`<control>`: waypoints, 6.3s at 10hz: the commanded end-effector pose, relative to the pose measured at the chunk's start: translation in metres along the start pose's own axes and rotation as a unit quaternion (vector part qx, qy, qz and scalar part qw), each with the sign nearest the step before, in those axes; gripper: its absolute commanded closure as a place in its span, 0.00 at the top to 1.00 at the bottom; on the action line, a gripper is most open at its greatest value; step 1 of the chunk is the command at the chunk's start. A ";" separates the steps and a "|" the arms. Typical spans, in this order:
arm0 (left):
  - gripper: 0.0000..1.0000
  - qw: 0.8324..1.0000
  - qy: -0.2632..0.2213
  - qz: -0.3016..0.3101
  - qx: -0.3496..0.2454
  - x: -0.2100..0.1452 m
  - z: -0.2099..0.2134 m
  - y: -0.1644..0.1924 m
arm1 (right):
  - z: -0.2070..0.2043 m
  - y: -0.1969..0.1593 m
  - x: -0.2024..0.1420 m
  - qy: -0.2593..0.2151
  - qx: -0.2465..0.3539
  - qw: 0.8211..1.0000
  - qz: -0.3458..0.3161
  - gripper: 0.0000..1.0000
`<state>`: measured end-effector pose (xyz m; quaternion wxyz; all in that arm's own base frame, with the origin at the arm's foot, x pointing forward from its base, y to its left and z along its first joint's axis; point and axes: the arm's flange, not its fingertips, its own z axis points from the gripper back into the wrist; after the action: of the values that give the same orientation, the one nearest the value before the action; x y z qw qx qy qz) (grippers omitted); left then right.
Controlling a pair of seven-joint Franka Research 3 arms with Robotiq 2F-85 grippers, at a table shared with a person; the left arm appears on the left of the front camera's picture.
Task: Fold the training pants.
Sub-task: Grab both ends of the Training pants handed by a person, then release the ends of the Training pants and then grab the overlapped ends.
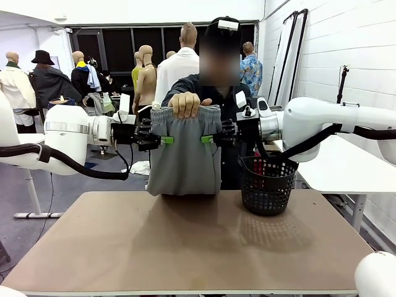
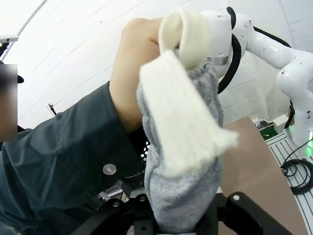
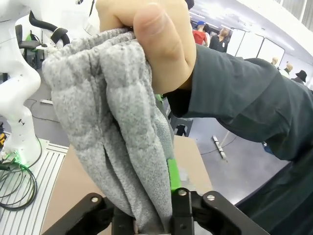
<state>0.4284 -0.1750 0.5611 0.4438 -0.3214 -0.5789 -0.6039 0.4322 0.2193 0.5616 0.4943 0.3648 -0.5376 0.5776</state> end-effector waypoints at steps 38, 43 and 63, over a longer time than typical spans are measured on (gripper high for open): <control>0.00 0.999 0.011 0.029 0.011 -0.009 0.003 0.013 | -0.003 -0.001 -0.006 0.006 0.001 1.000 -0.011 0.00; 0.00 0.999 0.011 0.029 0.011 -0.009 0.003 0.013 | -0.003 -0.001 -0.006 0.006 0.001 1.000 -0.011 0.00; 0.00 0.999 0.011 0.029 0.011 -0.009 0.003 0.013 | -0.003 -0.001 -0.006 0.006 0.001 1.000 -0.011 0.00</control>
<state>0.4470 -0.1685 0.5587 0.4803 -0.3258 -0.5586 -0.5926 0.4386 0.2164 0.5518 0.5036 0.3667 -0.5311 0.5744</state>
